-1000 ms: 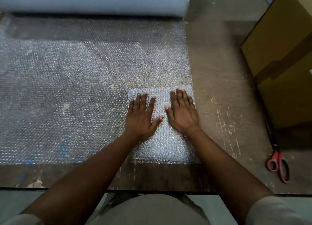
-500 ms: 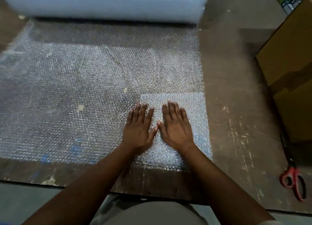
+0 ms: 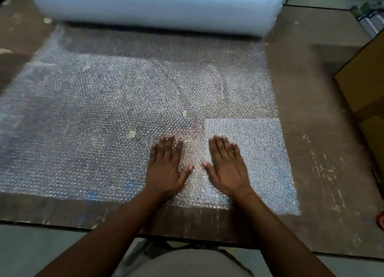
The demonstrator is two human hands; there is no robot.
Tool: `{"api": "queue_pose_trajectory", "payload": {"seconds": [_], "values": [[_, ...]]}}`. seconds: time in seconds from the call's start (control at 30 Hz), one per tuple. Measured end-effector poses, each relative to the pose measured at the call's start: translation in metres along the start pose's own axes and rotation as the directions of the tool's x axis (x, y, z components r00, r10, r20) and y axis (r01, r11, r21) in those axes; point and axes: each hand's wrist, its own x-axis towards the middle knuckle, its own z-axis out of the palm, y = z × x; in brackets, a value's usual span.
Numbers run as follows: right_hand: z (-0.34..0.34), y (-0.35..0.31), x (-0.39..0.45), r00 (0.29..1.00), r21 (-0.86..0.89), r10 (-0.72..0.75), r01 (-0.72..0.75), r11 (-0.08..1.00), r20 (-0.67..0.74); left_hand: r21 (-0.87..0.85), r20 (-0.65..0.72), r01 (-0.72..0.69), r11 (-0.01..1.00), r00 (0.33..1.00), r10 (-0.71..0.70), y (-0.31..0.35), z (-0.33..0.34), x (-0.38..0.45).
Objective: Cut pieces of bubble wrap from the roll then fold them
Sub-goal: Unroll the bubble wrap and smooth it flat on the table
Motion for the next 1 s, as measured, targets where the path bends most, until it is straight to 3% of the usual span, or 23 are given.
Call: {"api": "queue_pose_trajectory", "payload": {"seconds": [0.17, 0.37, 0.6, 0.83, 1.0], "values": [[-0.011, -0.015, 0.01, 0.999, 0.015, 0.035, -0.035, 0.999, -0.011, -0.029, 0.011, -0.037, 0.999, 0.999, 0.038, -0.013, -0.018, 0.004], [-0.016, -0.051, 0.066, 0.992, 0.132, 0.124, -0.119, 0.984, -0.032, 0.006, -0.01, -0.096, 0.995, 0.995, 0.096, -0.077, -0.03, 0.022], [-0.009, -0.059, 0.071, 0.986, 0.025, 0.166, -0.166, 0.986, 0.014, -0.04, 0.075, -0.105, 0.994, 0.991, 0.108, -0.1, -0.02, 0.015], [-0.022, -0.08, 0.105, 0.984, 0.113, 0.176, -0.174, 0.978, -0.008, -0.009, 0.048, -0.036, 0.999, 0.998, 0.037, -0.121, -0.042, 0.026], [-0.006, -0.095, 0.114, 0.984, 0.085, 0.178, -0.176, 0.981, -0.018, 0.014, 0.091, 0.023, 1.0, 0.996, -0.024, -0.148, -0.034, 0.019]]}}
